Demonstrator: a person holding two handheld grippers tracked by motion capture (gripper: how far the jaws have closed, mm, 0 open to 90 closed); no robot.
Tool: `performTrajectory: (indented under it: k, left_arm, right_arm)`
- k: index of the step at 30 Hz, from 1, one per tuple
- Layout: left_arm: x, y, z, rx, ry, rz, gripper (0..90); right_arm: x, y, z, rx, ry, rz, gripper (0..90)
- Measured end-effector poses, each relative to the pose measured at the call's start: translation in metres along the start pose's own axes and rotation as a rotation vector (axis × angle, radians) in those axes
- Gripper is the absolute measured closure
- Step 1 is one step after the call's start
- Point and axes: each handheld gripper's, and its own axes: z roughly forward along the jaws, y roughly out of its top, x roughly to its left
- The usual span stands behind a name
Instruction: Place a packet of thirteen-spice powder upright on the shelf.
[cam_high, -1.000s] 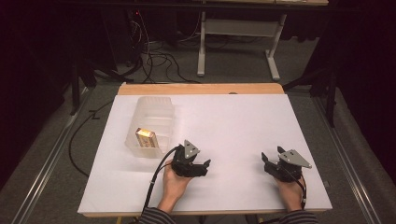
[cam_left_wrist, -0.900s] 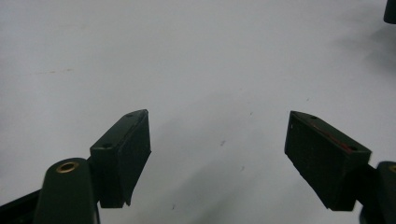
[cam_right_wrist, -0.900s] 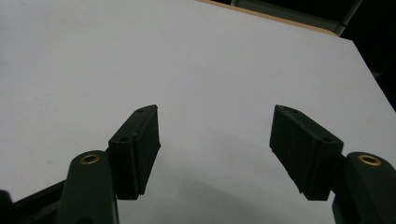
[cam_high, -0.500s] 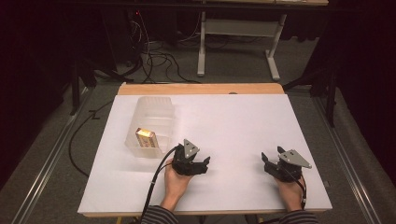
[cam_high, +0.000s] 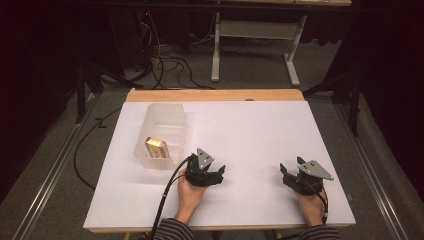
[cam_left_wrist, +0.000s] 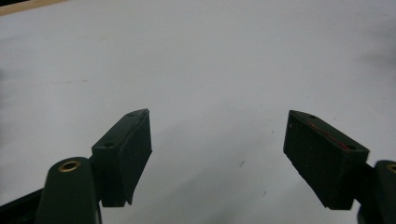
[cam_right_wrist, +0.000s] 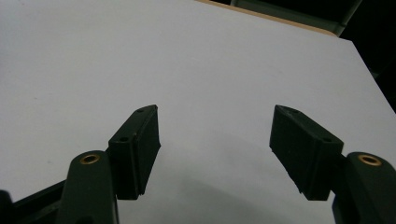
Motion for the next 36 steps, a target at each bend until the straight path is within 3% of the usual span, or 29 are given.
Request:
performTrajectory:
  k: [12, 14, 18, 28, 36]
  left_arm:
    - [0.003, -0.006, 0.005, -0.021, 0.012, -0.008, 24.0]
    - [0.007, -0.008, 0.006, -0.012, 0.020, -0.029, 23.6]
    - [0.008, -0.007, 0.005, -0.029, 0.028, -0.034, 23.9]
    - [0.004, -0.012, 0.004, -0.049, 0.037, 0.020, 24.2]
    - [0.004, -0.012, 0.004, -0.052, 0.034, 0.020, 24.4]
  right_arm:
    - [0.000, 0.000, 0.000, -0.003, 0.000, -0.007, 33.6]
    - [0.000, 0.000, 0.000, -0.001, -0.002, -0.008, 33.7]
    - [0.001, 0.000, 0.000, -0.001, -0.002, -0.008, 33.7]
    - [0.001, 0.000, 0.001, 0.002, -0.007, -0.015, 33.8]
    - [0.000, 0.000, 0.001, 0.004, -0.005, -0.016, 33.8]
